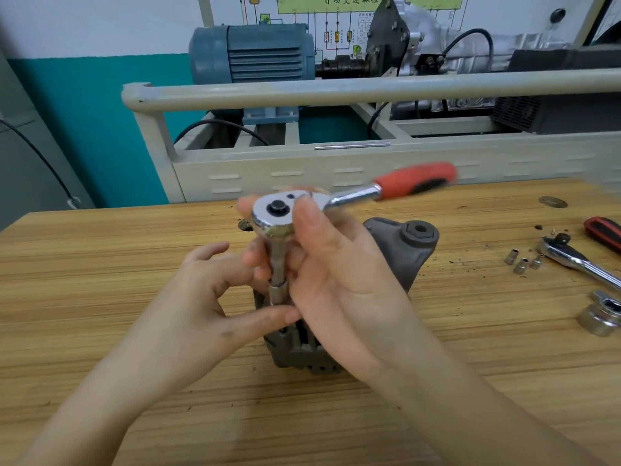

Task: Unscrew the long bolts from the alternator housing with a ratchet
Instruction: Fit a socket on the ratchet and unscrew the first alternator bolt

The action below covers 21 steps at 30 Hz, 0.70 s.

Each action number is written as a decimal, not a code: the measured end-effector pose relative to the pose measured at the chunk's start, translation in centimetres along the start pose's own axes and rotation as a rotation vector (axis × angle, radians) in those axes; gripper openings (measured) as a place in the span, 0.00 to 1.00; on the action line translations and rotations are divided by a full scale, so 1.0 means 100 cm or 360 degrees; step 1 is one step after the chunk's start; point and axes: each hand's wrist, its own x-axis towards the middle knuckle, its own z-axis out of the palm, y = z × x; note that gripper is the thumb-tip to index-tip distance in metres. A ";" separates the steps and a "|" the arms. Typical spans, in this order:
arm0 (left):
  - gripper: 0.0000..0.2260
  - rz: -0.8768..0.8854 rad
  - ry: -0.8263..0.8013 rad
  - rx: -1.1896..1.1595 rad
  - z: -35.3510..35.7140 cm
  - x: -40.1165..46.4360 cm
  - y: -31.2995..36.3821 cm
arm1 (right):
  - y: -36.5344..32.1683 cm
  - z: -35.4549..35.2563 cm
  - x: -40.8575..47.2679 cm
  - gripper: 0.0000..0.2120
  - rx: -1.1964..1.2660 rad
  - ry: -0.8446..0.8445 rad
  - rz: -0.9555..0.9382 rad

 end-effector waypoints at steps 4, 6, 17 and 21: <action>0.17 -0.0012 -0.0061 -0.0052 -0.001 0.000 -0.002 | 0.000 -0.005 0.003 0.14 -0.0041 -0.0022 0.0087; 0.17 -0.0039 0.0000 -0.0067 0.000 0.000 -0.002 | 0.000 -0.005 0.003 0.14 -0.0043 -0.0020 0.0092; 0.17 -0.0011 -0.0077 -0.0063 -0.001 -0.001 -0.002 | 0.001 -0.008 0.004 0.15 -0.0017 -0.0036 0.0054; 0.17 -0.0052 -0.0066 -0.0068 -0.003 -0.003 -0.004 | 0.001 -0.010 0.006 0.15 0.0008 -0.0100 0.0142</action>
